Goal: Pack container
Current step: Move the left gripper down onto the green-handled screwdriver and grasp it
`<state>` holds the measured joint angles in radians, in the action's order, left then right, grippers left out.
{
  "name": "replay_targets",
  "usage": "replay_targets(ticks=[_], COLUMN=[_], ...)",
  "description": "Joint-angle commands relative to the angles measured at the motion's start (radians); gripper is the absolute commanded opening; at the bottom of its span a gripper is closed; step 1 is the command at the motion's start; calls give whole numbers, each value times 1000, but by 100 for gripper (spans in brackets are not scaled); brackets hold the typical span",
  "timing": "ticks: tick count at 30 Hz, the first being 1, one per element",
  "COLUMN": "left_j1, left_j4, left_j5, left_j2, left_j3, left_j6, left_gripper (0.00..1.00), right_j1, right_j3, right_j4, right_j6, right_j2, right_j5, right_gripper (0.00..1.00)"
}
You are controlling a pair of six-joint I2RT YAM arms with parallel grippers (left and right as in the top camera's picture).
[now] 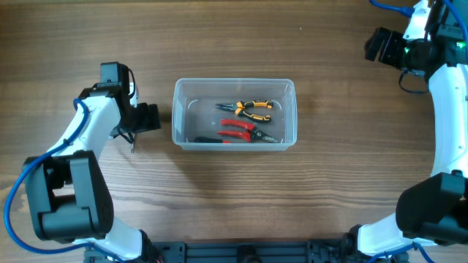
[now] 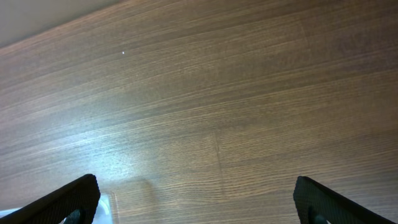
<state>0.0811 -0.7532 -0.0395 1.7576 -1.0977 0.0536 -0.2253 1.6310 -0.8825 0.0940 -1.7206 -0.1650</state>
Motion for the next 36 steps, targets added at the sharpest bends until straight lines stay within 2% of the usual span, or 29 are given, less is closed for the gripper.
replay_targets(ticks=[1, 3, 5, 6, 9, 10, 18, 27, 31, 33, 36], left_j1=[24, 23, 24, 24, 24, 24, 24, 24, 24, 24, 24], left_j4=[0, 22, 74, 93, 81, 76, 100, 114, 137, 148, 149], left_j5=[-48, -56, -64, -65, -71, -71, -71, -48, -48, -48, -47], left_j2=[9, 10, 11, 17, 67, 82, 113, 167, 174, 179, 183], left_j3=[-68, -79, -79, -79, -79, -79, -79, -79, -79, -79, -79], left_j6=[-155, -319, -319, -318, -311, -311, -312, -306, -309, -309, -309], left_gripper=[94, 96, 97, 95, 79, 77, 76, 68, 57, 45, 34], right_j1=[2, 2, 2, 2, 2, 2, 2, 2, 2, 2, 2], right_j3=[-8, -8, -8, -8, -8, -8, -8, -8, -8, -8, -8], right_j4=[4, 3, 4, 3, 3, 3, 4, 3, 3, 3, 3], right_j6=[18, 18, 18, 18, 18, 18, 18, 18, 18, 17, 17], right_j2=[-10, -10, -10, -10, -10, -10, -10, -10, -10, -10, -10], right_j5=[-19, -19, -19, -19, -19, -19, -19, -19, -19, -19, -19], right_gripper=[100, 100, 100, 100, 100, 100, 100, 100, 100, 100, 100])
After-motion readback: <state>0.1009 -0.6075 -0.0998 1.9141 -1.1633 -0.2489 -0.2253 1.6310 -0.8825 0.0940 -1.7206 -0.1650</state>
